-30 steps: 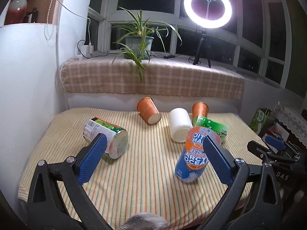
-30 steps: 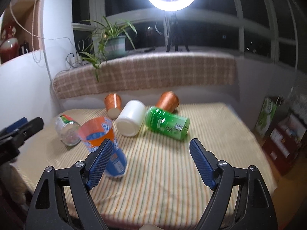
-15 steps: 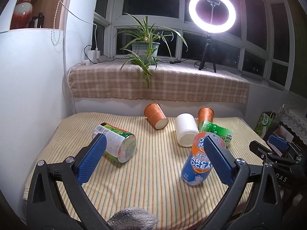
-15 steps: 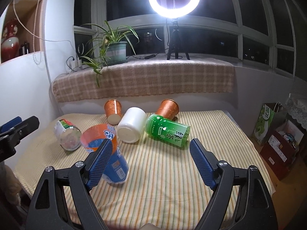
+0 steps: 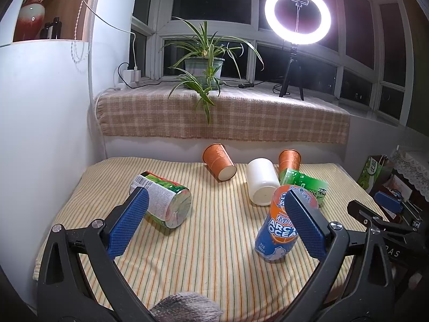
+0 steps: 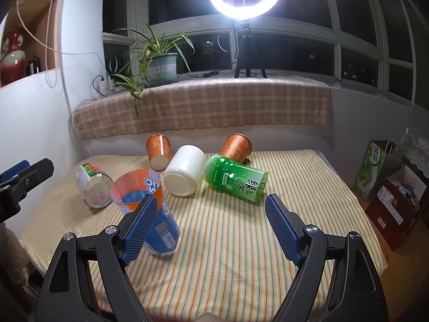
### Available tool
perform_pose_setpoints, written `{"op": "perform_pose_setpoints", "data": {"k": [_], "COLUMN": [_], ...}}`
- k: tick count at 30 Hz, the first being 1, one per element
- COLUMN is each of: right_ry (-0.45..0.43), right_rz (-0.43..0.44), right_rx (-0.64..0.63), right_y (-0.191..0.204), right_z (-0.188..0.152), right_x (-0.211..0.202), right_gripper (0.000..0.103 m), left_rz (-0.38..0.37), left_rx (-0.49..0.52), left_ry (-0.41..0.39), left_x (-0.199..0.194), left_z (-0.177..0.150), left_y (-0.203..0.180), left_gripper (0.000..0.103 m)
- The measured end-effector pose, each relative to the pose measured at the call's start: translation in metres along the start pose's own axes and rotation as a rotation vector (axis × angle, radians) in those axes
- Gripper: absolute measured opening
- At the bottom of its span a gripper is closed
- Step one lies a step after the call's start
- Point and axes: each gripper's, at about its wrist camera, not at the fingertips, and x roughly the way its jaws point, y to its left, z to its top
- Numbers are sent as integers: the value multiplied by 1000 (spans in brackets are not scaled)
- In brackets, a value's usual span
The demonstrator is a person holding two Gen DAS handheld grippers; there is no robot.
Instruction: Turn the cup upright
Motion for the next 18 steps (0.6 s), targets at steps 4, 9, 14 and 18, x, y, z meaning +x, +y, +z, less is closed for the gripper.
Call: {"op": "perform_pose_setpoints", "data": {"k": [4,9,14,18], "right_ry": [6,6,10,11], "right_rz": [1,2,4,4], "right_rx": [2,1,-6,-6], "right_y": [0,1,2,3], "right_z": [-1,-1,-1,-1], "right_x": [1,2,3,4], "right_gripper": [82,83,82,82], "left_rz": [2,3,3,2], "left_rx": [1,-1,-1,-3], "left_ry": [0,-1,-1,1], "left_x": [1,1,2,3], "left_z": [0,0,0,0], "left_y": [1,2,5,8], "left_gripper": [103,103,103,103]}}
